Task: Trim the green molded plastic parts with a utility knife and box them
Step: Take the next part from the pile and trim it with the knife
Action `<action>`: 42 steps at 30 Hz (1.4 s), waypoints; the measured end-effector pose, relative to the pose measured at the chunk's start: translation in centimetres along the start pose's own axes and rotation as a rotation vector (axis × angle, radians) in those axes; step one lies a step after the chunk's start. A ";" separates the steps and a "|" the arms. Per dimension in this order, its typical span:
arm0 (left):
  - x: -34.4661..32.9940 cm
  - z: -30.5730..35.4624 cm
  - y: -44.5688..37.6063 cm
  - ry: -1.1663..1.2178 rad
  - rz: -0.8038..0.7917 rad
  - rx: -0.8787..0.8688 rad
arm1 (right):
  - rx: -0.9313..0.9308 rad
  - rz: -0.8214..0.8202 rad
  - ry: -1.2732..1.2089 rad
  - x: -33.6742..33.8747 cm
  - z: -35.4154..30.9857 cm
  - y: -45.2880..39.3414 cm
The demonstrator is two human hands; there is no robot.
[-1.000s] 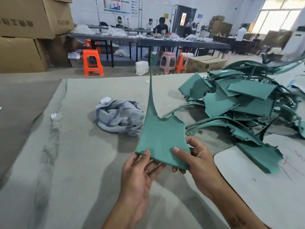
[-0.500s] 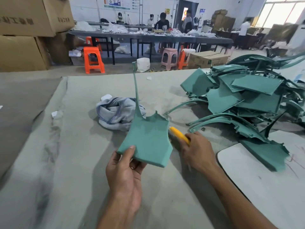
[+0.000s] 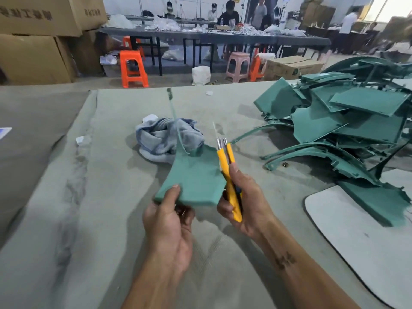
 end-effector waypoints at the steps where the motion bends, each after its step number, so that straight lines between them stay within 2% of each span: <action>1: 0.1 0.2 0.0 -0.062 -0.001 -0.025 | -0.001 0.004 0.029 -0.1 0.2 0.1; 4: -0.1 0.4 -0.4 -0.182 -0.033 -0.049 | 0.056 0.195 0.157 1.4 -0.1 0.7; 6: -0.2 -0.2 -0.6 -0.123 -0.066 -0.002 | 0.186 0.384 0.244 2.8 -1.3 2.0; 8: -0.9 -0.9 -0.6 -0.068 -0.165 0.065 | 0.352 0.514 0.367 3.4 -3.0 3.6; 10: -2.4 -2.0 0.0 -0.115 -0.319 0.168 | 0.461 0.546 0.421 3.1 -4.3 4.6; 12: -3.5 -2.9 0.8 -0.187 -0.403 0.199 | 0.457 0.510 0.405 2.5 -4.3 4.7; 14: -3.1 -2.9 0.9 -0.272 -0.326 0.117 | 0.408 0.440 0.424 1.4 -3.6 4.4; 16: -2.9 -2.5 1.0 -0.303 -0.258 0.050 | 0.362 0.301 0.480 0.0 -2.8 3.7; 19: -2.2 -1.5 0.6 -0.153 -0.215 0.047 | 0.313 0.109 0.518 -1.6 -2.8 3.4; 23: -1.3 -0.4 -0.1 0.049 -0.190 0.094 | 0.339 0.034 0.598 -1.0 -4.6 4.0; 27: -0.8 0.5 -0.4 0.194 -0.167 0.095 | 0.295 -0.116 0.745 -0.8 -5.2 4.2; 31: -0.9 0.8 -0.5 0.205 -0.185 0.103 | 0.315 -0.104 1.091 -1.0 -4.5 3.7; 42: -1.7 -0.4 0.1 0.175 -0.244 0.185 | 0.382 -0.065 1.170 -1.2 -3.6 3.2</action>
Point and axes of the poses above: each hand's wrist, its own y-axis away from the middle knuckle, its own x-axis out of the back of the hand, z = x × y, the point moved 9 cm from there along -y, towards the middle knuckle, and after that the axes turned 12 degrees about -z, right-handed, at the moved point
